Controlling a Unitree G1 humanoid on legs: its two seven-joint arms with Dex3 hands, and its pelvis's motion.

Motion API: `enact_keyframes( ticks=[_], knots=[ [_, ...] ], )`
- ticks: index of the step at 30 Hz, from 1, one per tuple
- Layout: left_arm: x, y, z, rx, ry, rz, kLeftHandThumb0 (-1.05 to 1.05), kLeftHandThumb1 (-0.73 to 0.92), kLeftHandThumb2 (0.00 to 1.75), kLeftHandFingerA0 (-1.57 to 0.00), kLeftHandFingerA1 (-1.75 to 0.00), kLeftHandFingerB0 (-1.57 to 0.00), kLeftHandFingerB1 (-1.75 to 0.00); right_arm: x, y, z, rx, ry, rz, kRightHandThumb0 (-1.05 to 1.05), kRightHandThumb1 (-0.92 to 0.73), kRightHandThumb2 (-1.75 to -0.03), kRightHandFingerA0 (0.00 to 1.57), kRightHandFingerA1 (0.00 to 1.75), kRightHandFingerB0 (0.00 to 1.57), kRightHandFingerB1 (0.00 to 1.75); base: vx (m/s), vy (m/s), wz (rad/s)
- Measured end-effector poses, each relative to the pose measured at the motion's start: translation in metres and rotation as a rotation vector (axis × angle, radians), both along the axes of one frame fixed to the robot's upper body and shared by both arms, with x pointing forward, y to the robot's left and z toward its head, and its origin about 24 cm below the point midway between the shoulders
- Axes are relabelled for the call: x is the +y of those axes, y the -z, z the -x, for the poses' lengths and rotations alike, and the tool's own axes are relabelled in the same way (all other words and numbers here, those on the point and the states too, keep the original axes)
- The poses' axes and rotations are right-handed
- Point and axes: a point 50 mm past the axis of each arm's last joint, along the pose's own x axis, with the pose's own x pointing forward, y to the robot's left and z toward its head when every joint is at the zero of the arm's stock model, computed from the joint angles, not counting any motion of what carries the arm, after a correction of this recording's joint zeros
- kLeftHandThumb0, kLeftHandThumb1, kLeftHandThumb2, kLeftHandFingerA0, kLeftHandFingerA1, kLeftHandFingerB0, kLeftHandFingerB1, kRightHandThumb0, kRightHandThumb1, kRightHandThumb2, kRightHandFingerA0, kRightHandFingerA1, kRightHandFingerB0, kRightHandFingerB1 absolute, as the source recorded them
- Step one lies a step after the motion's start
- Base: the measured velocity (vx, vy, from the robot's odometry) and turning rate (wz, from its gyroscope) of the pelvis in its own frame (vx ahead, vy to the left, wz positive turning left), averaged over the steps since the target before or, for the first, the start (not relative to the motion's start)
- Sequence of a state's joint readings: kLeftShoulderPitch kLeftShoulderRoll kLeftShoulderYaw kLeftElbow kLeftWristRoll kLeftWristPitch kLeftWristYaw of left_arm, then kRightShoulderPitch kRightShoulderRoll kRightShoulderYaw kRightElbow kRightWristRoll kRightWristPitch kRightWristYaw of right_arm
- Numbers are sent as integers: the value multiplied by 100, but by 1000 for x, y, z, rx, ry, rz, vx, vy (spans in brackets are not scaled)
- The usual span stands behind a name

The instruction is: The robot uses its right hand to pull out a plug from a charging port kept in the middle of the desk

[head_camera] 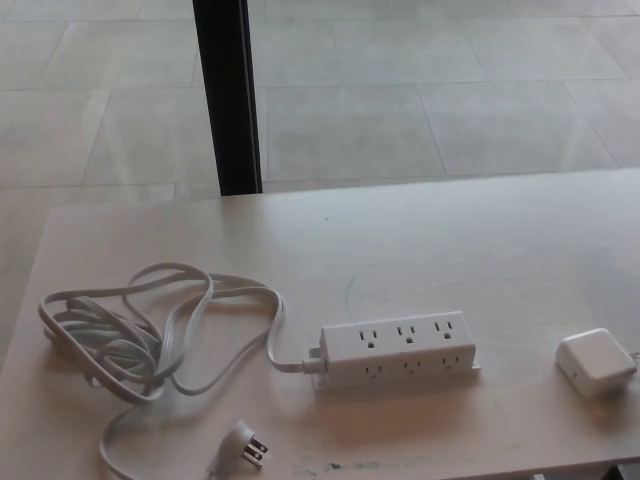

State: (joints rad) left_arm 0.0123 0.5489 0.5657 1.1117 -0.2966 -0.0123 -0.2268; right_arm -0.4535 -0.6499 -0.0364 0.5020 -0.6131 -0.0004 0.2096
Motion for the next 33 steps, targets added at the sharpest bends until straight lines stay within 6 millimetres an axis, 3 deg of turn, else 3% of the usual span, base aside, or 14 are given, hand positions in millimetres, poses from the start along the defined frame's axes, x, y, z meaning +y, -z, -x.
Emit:
enact_keyframes(
  ticks=[9, 15, 16, 17, 20, 21, 22, 23, 24, 25, 26, 28, 29, 33],
  knots=[
    [0, 0, 0, 0, 0, 0, -105, 80, 64, -82, -68, -72, -57, -48, 3, 37, -85, 188, -161, -84, -52, -96, 99, 108, 4, 64, 0, 0, 0],
    [0, 0, 0, 1, 0, 0, -105, 81, 66, -82, -69, -70, -57, -77, 4, 62, -154, 311, -252, -76, -72, -68, 80, 125, 0, 43, 0, 0, 0],
    [0, 0, 0, 1, 0, 1, -102, 55, 113, -83, -72, -66, -62, -84, 5, 69, -176, 347, -282, -75, -71, -70, 71, 132, 0, 35, 0, 0, 0],
    [0, 0, 0, 1, 0, 1, -105, 81, 66, -82, -69, -70, -57, -88, 7, 73, -185, 367, -296, -78, -58, -102, 78, 115, 0, 54, 0, 0, 0],
    [0, 0, 1, 2, -1, 1, -105, 83, 66, -82, -68, -70, -57, -102, 13, 89, -225, 446, -362, -70, -74, -71, 43, 143, 0, 20, 0, 0, 0],
    [0, 0, 1, 3, -1, 1, -105, 83, 66, -80, -68, -69, -57, -107, 15, 94, -241, 474, -385, -71, -71, -72, 52, 146, 0, 19, 0, 0, 0],
    [0, 0, 1, 3, -1, 1, -101, 57, 113, -80, -72, -63, -60, -108, 16, 96, -247, 484, -393, -71, -70, -73, 59, 140, 0, 27, 0, 0, 0],
    [0, 0, 1, 3, -1, 1, -105, 83, 66, -80, -67, -70, -56, -116, 20, 106, -277, 535, -436, -70, -67, -76, 62, 143, 0, 33, 0, 0, 0],
    [0, 1, 1, 3, -1, 1, -101, 57, 114, -81, -72, -62, -60, -120, 22, 112, -295, 563, -459, -71, -69, -74, 68, 140, 0, 40, 0, 0, 0],
    [0, 1, 1, 3, -1, 1, -101, 57, 114, -81, -72, -62, -60, -124, 25, 117, -313, 591, -485, -71, -69, -74, 68, 140, 0, 40, 0, 0, 0],
    [0, 1, 1, 3, -1, 1, -105, 82, 66, -81, -67, -70, -57, -127, 28, 123, -332, 619, -511, -74, -56, -104, 75, 120, 0, 56, 0, 0, 0],
    [0, 1, 1, 3, -1, 1, -102, 56, 113, -82, -72, -66, -62, -133, 36, 134, -373, 679, -568, -69, -68, -79, 56, 140, 0, 42, 0, 0, 0],
    [0, 1, 1, 3, -1, 1, -105, 81, 66, -83, -69, -72, -58, -134, 37, 136, -378, 688, -576, -68, -68, -76, 72, 143, 0, 55, 0, 0, 0],
    [0, 1, 1, 4, -1, 1, -105, 80, 65, -81, -70, -71, -59, -141, 56, 158, -472, 817, -702, -70, -63, -77, 86, 137, 0, 60, 0, 0, 0]
  ],
)
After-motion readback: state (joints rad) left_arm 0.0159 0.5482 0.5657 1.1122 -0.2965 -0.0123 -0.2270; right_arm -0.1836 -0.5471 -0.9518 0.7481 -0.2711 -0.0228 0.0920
